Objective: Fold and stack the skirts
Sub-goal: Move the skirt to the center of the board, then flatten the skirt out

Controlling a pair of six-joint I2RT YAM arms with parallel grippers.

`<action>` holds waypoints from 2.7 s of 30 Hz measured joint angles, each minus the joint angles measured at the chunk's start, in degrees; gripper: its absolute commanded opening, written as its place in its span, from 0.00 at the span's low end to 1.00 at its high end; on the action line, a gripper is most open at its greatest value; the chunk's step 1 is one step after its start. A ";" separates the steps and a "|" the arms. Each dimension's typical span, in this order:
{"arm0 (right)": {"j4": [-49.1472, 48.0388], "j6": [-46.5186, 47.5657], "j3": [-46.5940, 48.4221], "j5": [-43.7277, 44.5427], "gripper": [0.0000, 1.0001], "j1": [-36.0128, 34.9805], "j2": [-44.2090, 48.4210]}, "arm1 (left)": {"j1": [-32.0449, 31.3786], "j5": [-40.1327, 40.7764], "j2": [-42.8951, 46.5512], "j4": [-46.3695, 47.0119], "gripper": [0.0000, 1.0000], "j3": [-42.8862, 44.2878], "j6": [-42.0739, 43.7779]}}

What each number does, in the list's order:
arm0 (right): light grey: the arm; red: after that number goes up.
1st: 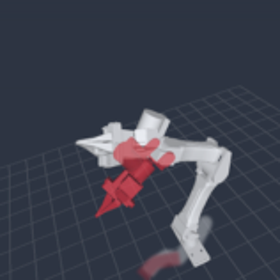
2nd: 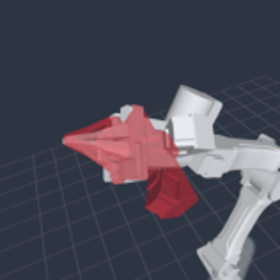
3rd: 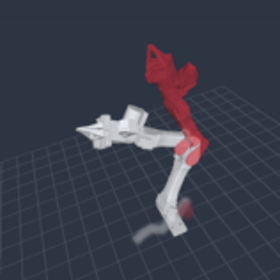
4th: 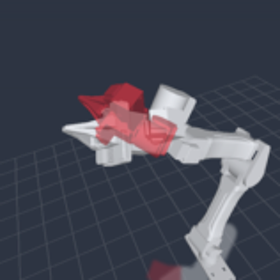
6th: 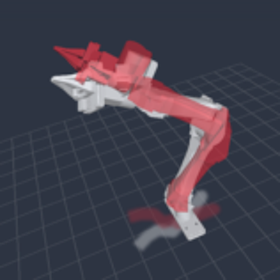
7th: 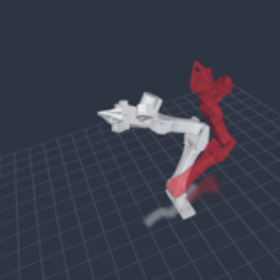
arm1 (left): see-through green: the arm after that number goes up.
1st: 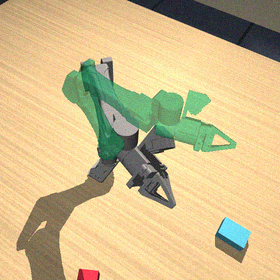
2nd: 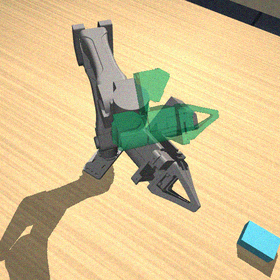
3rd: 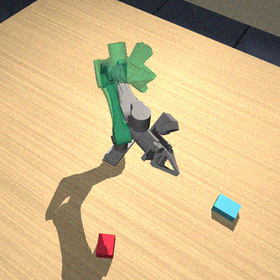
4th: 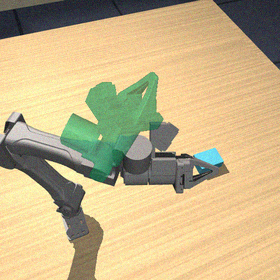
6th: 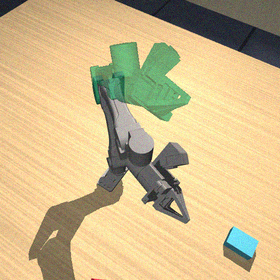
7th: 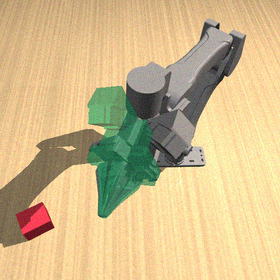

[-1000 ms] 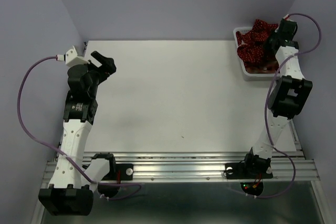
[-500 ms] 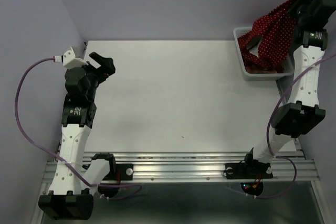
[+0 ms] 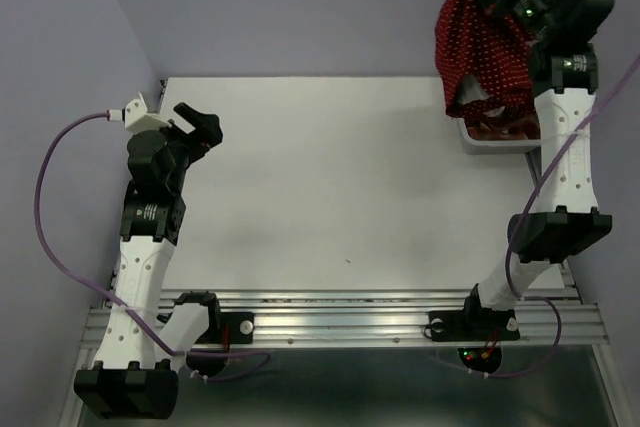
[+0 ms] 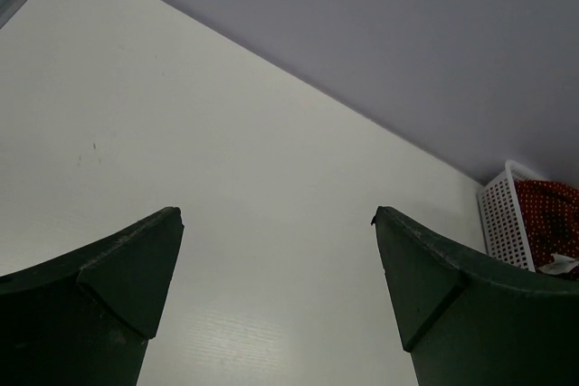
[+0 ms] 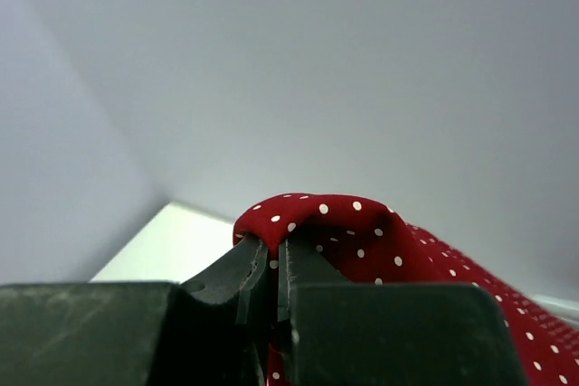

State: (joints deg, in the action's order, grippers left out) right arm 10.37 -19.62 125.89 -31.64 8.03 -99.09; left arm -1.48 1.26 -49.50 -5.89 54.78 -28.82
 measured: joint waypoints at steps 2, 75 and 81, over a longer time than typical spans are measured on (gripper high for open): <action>1.60 1.46 -0.02 -1.22 0.01 -6.40 0.02 | 0.00 -0.17 0.00 0.09 0.99 -0.33 -0.66; -1.81 -4.17 -66.12 24.11 1.00 -37.22 4.79 | -28.28 -7.06 -7.41 -4.04 0.99 -19.76 -10.86; 3.08 -6.40 -72.65 33.92 1.00 -35.76 20.76 | -45.77 -3.45 -4.94 -5.31 0.99 -19.78 -12.46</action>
State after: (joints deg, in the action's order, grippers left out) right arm 13.45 -26.02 53.23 2.28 -27.73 -78.32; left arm -47.24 -2.20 -54.43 -11.20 35.00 -41.28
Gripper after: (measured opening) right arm 0.995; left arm 0.985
